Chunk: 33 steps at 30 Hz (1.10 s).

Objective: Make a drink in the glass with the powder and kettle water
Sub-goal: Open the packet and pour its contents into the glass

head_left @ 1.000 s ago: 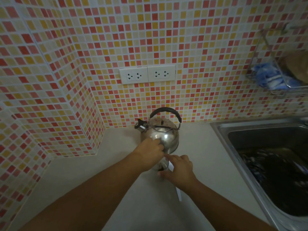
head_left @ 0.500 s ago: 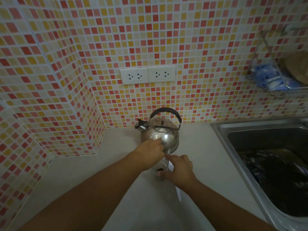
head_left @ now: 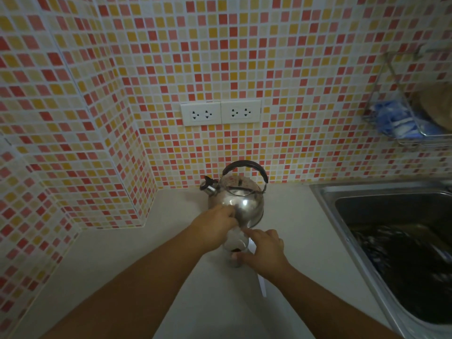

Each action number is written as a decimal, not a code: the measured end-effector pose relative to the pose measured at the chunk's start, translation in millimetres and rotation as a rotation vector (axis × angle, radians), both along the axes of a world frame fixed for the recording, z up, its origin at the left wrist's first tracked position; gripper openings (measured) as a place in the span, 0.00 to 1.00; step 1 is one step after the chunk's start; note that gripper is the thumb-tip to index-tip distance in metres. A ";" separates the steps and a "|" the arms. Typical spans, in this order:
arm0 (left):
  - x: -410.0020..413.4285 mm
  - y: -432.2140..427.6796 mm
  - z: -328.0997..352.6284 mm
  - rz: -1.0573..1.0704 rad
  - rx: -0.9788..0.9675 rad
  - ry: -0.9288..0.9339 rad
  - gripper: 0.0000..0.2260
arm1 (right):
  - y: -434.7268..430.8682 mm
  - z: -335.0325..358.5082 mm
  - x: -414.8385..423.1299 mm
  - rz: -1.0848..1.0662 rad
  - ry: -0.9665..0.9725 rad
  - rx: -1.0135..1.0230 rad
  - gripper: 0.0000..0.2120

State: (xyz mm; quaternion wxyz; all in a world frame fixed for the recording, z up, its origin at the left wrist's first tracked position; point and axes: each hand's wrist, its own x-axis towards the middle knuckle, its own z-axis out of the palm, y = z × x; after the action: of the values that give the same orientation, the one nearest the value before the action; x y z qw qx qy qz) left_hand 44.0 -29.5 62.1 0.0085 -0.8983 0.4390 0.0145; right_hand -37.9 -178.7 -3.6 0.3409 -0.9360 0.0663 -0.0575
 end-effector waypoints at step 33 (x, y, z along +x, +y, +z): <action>-58.0 35.8 -38.0 0.456 -0.750 0.674 0.06 | 2.3 52.6 -23.2 0.203 0.193 0.141 0.07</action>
State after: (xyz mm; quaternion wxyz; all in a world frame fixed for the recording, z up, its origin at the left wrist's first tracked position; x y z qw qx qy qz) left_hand -14.0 6.4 24.1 -0.4562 -0.8579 0.1867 0.1454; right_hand -61.1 -176.4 49.0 0.4017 -0.9129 0.0077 0.0721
